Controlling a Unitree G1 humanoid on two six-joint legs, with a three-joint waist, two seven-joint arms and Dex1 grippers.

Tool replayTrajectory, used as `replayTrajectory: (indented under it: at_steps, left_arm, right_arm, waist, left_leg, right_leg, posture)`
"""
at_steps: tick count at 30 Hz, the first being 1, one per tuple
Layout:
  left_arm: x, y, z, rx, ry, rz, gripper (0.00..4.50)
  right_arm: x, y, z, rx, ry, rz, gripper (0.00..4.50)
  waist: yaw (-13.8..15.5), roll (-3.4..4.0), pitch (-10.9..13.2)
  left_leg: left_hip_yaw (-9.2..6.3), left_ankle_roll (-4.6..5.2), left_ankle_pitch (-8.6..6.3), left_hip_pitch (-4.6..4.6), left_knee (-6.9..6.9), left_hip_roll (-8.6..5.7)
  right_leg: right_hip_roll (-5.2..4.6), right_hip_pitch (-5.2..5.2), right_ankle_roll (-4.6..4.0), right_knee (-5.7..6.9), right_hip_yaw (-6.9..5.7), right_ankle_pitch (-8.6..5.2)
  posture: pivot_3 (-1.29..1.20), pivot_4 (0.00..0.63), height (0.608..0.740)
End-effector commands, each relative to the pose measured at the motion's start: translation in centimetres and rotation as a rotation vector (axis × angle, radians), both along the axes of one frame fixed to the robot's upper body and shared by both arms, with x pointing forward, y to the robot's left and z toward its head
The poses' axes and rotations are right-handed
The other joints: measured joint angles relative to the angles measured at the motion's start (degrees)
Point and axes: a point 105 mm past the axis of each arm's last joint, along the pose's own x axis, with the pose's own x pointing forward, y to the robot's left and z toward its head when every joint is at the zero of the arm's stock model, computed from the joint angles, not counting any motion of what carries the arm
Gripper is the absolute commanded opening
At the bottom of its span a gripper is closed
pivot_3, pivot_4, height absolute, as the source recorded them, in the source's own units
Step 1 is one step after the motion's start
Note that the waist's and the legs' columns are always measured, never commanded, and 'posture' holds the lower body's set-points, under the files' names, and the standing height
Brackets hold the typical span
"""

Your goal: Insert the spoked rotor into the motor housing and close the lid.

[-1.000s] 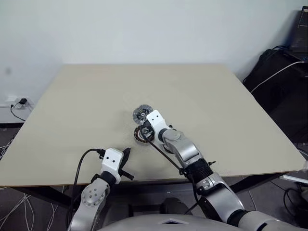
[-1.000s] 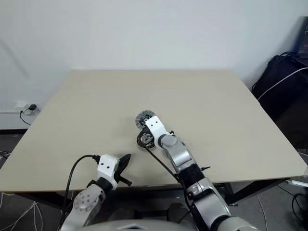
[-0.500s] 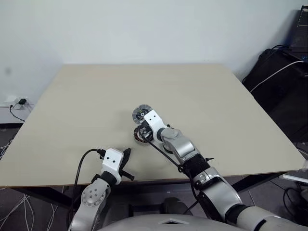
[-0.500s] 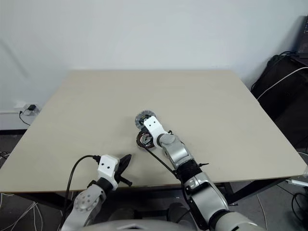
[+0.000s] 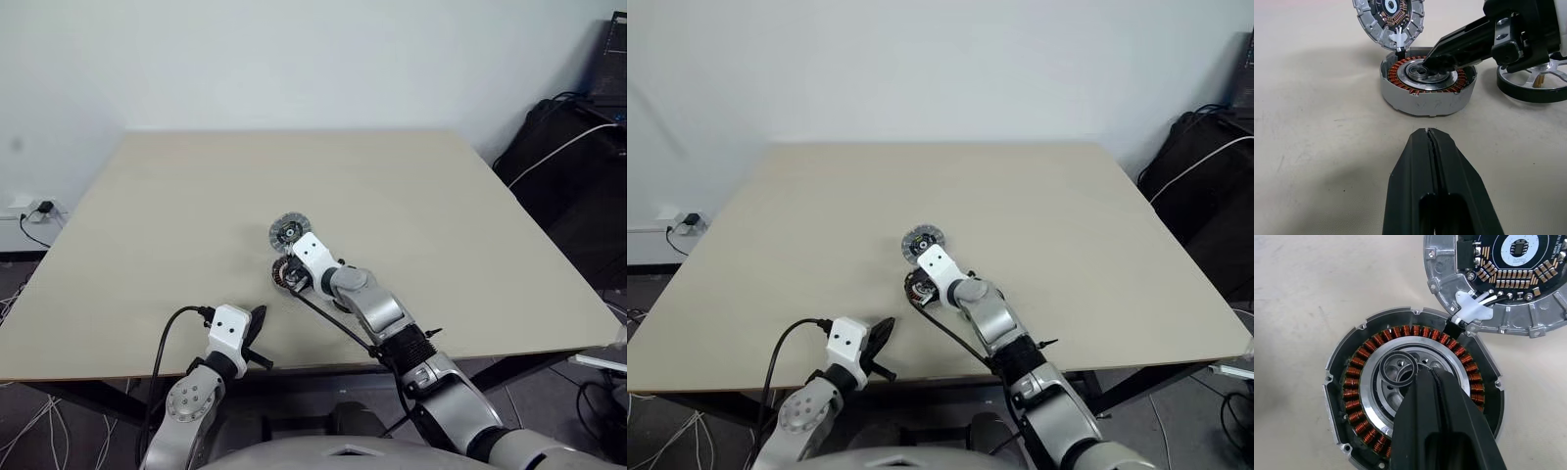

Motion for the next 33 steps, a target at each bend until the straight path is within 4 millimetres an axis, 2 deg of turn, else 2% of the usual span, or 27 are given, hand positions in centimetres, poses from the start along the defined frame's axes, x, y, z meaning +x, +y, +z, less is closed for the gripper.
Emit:
replayTrajectory:
  at_steps: [1,6,19,24,33]
  left_arm:
    - [0.3,-0.2,0.6,-0.012,-0.026,-0.004,0.04]
    - [0.3,-0.2,0.6,-0.012,-0.025,-0.004,0.04]
    - [0.2,0.0,0.6,-0.013,-0.019,0.015,0.04]
    - [0.2,0.0,0.5,-0.014,-0.013,0.017,0.04]
    - [0.3,-0.2,0.6,-0.011,-0.016,0.006,0.04]
  right_arm:
    - [1.2,0.2,2.3,0.043,-0.109,-0.037,0.03]
    - [1.0,1.3,3.1,0.1,-0.126,-0.01,0.03]
    - [-0.2,3.9,2.9,0.114,-0.093,0.09,0.03]
    - [-0.9,4.0,2.4,0.109,-0.069,0.112,0.03]
    - [-0.5,3.2,1.8,0.094,-0.051,0.068,0.03]
  waist:
    - [0.0,0.0,0.0]
    - [0.0,0.01,0.0]
    - [0.0,0.02,0.0]
    - [0.0,0.02,0.0]
    - [0.0,0.03,0.0]
  left_leg:
    - [0.0,0.0,0.0,0.0,0.0,0.0]
    - [0.0,0.0,0.0,0.0,0.0,0.0]
    - [-0.02,0.0,0.0,0.0,0.0,0.0]
    - [-0.03,0.0,0.0,0.0,0.0,0.0]
    - [-0.05,-0.01,0.0,-0.01,0.0,0.0]
  right_leg:
    - [0.0,0.0,0.0,0.0,0.0,0.0]
    - [0.0,-0.01,0.0,0.0,0.0,0.0]
    - [-0.01,0.0,-0.01,0.0,-0.02,0.0]
    - [-0.02,0.0,-0.01,0.0,-0.03,-0.01]
    - [-0.03,0.0,-0.02,0.0,-0.05,-0.01]
  posture:
    - [0.0,0.0,0.74]
    - [0.0,0.0,0.74]
    - [0.0,0.0,0.74]
    - [0.0,0.0,0.74]
    - [0.0,0.0,0.74]
